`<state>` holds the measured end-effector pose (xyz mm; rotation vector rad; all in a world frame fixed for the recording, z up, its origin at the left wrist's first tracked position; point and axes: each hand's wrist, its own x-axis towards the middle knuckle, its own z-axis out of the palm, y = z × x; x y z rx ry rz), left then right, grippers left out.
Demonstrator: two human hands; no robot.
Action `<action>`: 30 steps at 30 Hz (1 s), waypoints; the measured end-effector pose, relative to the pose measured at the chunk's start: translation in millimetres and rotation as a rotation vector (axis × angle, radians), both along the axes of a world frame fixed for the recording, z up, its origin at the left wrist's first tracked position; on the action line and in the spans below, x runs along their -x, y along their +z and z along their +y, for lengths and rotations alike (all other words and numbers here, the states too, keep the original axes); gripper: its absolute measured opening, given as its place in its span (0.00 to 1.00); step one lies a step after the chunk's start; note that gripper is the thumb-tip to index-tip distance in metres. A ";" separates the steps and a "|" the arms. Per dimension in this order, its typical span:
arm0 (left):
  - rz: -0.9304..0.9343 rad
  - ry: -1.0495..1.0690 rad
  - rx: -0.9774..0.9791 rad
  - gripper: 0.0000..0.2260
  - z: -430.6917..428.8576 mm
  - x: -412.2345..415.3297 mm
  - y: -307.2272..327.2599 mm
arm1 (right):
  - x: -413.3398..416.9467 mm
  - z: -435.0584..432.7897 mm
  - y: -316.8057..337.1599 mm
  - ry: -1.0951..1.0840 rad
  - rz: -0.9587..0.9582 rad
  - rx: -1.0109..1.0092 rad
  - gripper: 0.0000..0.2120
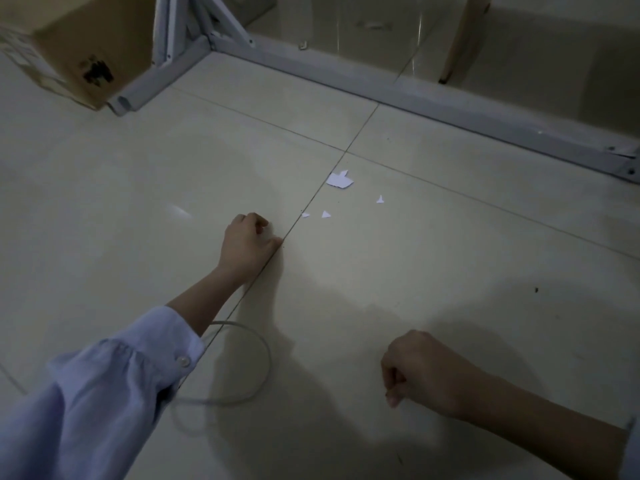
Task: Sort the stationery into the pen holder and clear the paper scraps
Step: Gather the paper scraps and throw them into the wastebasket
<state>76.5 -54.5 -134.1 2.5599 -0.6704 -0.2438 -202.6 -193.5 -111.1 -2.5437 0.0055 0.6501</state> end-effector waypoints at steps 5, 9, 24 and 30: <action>0.003 0.019 0.018 0.09 -11.2 -3.8 -1.3 | -0.4 -2.9 4.0 0.044 0.024 0.017 0.09; 0.005 -0.008 0.008 0.09 -18.6 -5.9 -2.3 | -0.6 -3.3 2.2 0.121 0.050 0.033 0.09; -0.043 -0.105 -0.011 0.06 -62.0 -9.0 -7.1 | 20.5 -11.6 -4.9 0.214 -0.285 0.060 0.09; 0.005 -0.112 -0.051 0.06 -67.7 -15.2 -4.4 | 24.7 -6.6 -3.8 0.229 -0.318 0.165 0.09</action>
